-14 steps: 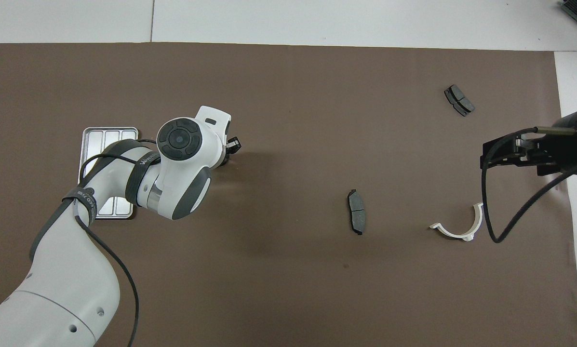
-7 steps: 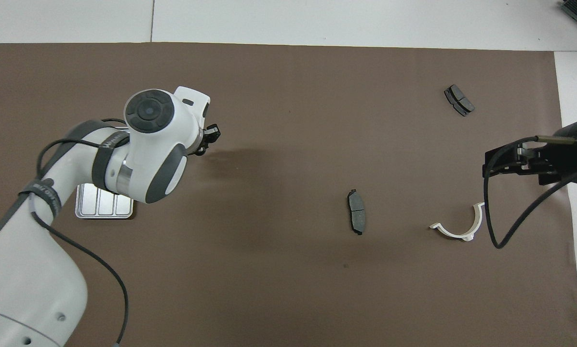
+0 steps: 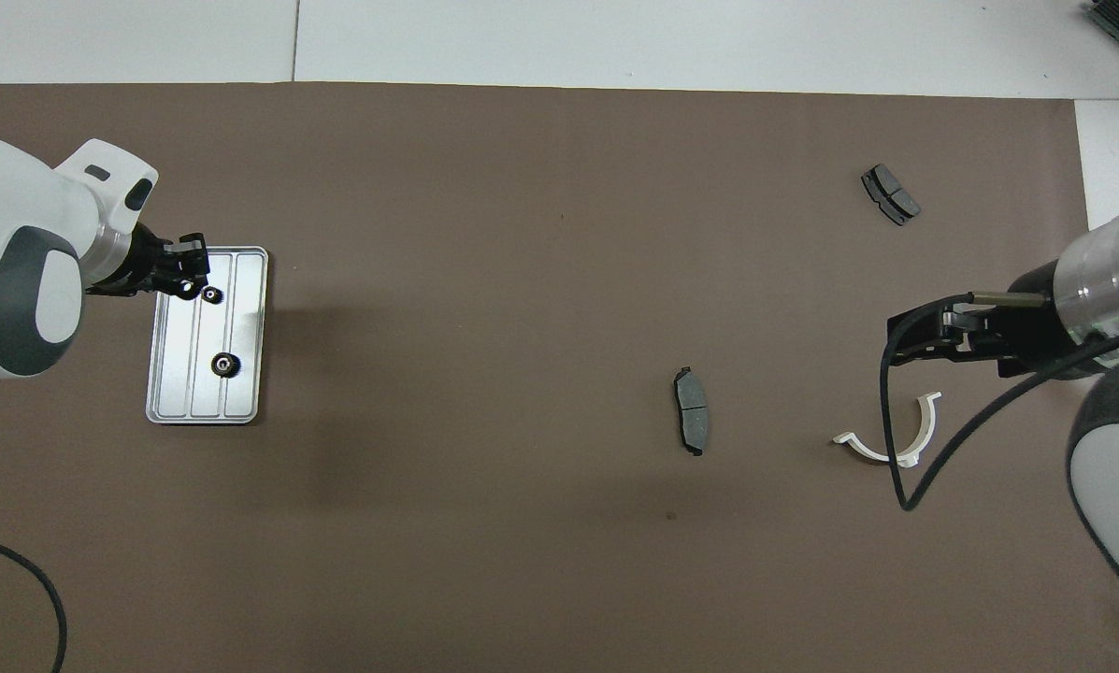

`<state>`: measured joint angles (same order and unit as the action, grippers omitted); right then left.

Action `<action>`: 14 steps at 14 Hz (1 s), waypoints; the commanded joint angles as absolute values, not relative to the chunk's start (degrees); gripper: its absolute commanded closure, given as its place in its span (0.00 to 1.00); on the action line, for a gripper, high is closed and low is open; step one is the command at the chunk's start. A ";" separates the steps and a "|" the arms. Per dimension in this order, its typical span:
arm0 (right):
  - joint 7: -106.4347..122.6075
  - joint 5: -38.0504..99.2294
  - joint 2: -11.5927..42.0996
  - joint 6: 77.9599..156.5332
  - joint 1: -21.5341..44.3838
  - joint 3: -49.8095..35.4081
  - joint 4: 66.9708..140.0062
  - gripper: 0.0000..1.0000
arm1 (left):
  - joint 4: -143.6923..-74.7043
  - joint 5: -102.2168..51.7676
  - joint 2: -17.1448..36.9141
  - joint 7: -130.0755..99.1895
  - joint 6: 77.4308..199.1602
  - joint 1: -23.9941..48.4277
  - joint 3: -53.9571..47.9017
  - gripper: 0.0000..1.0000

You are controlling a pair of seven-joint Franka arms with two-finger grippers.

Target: Pick bearing gear from pile to tray

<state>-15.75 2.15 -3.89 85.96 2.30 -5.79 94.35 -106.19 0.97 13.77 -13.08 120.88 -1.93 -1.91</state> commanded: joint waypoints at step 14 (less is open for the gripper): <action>-5.91 3.43 -6.06 87.63 -0.43 -5.54 96.77 0.00 | -128.50 0.09 7.47 -4.13 138.96 -6.85 -2.29 0.87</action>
<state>-10.35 2.16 -4.39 86.04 1.14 -5.33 94.62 -126.72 0.90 8.64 -6.41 137.28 -5.67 -2.18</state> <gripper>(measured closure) 0.000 0.652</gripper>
